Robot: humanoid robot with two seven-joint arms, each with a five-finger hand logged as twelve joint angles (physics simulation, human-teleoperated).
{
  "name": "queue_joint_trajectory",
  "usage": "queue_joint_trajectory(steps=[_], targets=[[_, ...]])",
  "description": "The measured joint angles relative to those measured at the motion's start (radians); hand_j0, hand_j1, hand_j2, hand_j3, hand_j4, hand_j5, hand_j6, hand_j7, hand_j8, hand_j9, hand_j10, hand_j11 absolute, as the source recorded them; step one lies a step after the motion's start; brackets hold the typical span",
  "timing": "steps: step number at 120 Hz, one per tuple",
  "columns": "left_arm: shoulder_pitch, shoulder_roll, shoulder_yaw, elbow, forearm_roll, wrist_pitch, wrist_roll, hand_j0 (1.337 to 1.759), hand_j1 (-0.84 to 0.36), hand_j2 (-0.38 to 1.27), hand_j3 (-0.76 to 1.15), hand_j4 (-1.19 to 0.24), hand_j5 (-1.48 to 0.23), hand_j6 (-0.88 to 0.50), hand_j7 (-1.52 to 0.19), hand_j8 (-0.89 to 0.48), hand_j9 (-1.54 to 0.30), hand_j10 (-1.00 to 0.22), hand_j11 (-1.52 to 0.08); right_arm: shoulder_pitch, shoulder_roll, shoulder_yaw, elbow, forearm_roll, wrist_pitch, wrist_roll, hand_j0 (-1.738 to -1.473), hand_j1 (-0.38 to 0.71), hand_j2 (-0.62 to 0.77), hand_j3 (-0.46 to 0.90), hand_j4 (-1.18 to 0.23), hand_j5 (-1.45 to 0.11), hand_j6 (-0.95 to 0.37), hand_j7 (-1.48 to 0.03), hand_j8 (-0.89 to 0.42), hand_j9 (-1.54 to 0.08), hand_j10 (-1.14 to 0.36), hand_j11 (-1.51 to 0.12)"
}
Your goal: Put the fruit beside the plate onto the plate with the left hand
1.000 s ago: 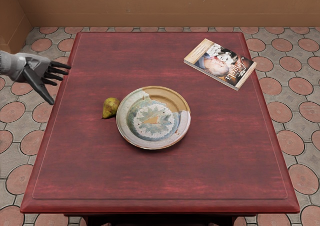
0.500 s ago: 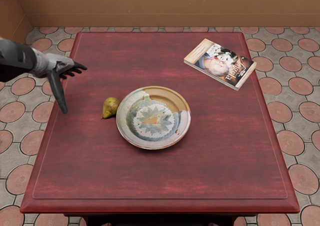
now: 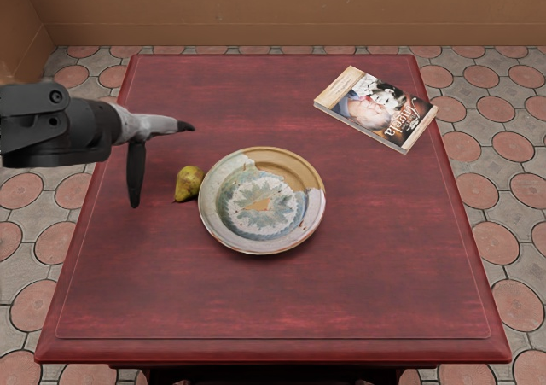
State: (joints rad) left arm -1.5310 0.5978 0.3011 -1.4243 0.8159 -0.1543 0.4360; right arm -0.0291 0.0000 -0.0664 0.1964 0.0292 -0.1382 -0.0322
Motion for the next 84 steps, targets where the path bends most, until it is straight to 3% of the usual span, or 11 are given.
queue_joint_trajectory(steps=[36,84], targets=[[0.012,-0.056,0.011,0.013,-0.048,0.048,0.0,1.658,0.35,0.0,0.0,0.0,0.0,0.0,0.0,0.0,0.0,0.0,0.0,0.0,0.0,0.0,0.0,0.0,0.0,0.0,-1.658,-0.31,-0.01,0.0,-0.03,-0.04,-0.03,-0.04,-0.03,-0.04,-0.03,-0.04],[0.034,-0.125,0.042,0.054,0.043,0.111,0.002,1.658,0.33,0.0,0.0,-0.02,-0.02,-0.02,-0.02,-0.02,-0.02,-0.02,-0.02,0.0,0.0,0.0,0.0,0.0,0.0,0.0,-1.658,-0.31,-0.01,0.0,-0.03,-0.04,-0.03,-0.04,-0.03,-0.04,-0.03,-0.04]])
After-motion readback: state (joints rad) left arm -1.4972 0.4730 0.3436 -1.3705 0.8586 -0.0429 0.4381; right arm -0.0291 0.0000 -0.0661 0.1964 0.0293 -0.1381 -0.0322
